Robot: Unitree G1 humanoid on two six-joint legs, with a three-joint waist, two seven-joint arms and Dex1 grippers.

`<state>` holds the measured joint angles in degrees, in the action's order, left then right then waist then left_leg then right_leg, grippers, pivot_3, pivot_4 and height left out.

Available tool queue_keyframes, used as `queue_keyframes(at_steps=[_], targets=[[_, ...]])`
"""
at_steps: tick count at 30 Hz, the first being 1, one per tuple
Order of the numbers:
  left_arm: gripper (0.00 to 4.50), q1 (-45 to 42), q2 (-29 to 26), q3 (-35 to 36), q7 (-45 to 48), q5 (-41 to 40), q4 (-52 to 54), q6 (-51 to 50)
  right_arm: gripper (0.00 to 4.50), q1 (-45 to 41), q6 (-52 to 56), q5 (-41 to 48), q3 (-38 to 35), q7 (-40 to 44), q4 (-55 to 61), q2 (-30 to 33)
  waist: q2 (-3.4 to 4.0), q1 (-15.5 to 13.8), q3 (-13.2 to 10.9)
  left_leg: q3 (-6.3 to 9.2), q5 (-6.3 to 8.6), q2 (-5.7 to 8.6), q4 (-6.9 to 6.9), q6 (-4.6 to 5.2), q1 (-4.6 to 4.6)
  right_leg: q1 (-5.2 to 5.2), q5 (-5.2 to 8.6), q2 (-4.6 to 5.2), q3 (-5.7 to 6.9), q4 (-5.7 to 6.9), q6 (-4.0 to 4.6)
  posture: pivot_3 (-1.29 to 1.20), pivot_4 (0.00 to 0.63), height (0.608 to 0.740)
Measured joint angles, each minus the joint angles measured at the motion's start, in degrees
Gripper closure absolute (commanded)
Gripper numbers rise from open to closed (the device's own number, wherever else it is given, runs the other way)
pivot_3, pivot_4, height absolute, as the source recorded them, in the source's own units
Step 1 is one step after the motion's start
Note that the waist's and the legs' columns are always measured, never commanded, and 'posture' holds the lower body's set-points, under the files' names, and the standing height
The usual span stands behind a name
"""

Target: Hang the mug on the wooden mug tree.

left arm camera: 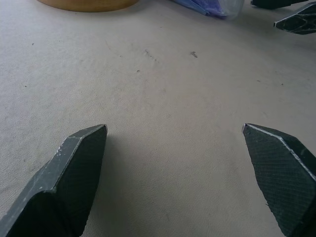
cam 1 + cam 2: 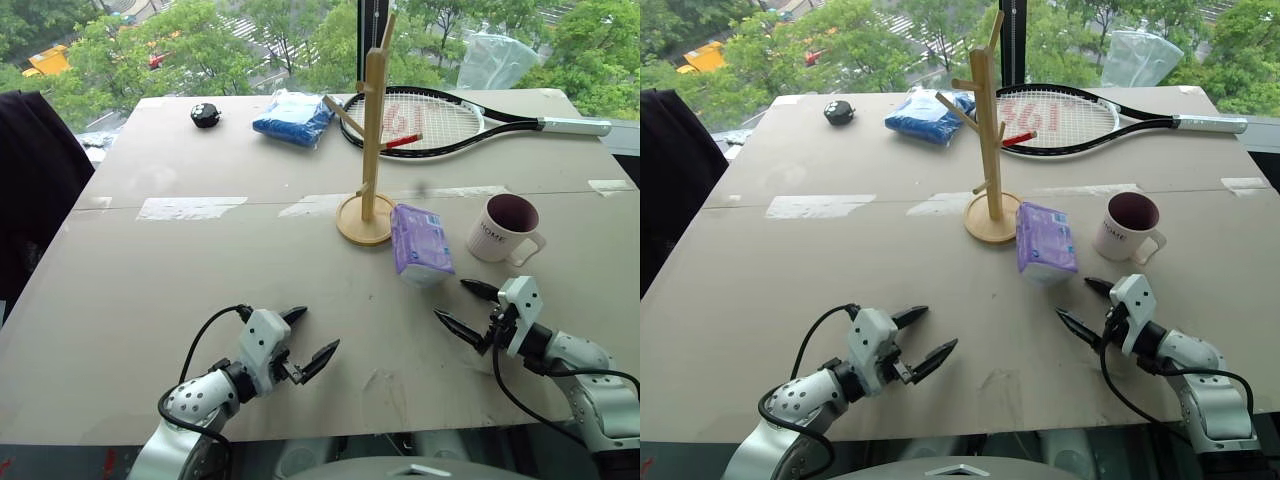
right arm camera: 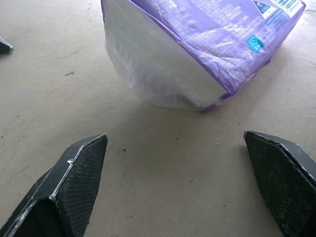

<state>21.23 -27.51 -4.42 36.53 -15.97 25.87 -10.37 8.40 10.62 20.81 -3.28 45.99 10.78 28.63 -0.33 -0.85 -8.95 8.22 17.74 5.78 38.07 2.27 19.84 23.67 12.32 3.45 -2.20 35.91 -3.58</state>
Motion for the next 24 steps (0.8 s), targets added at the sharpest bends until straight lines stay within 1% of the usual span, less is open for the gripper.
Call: queue_keyframes(at_steps=[24], targets=[[0.0,-0.8,0.1,0.4,1.2,-1.0,-0.9,0.0,0.03,0.3,-0.8,-0.1,0.0,-0.4,-0.1,-0.2,0.01,0.0,0.0,0.0,-0.01,0.0,0.0,-0.01,0.0,0.0,0.0,0.0,0.0,0.0,0.0,0.0,0.15,0.74]])
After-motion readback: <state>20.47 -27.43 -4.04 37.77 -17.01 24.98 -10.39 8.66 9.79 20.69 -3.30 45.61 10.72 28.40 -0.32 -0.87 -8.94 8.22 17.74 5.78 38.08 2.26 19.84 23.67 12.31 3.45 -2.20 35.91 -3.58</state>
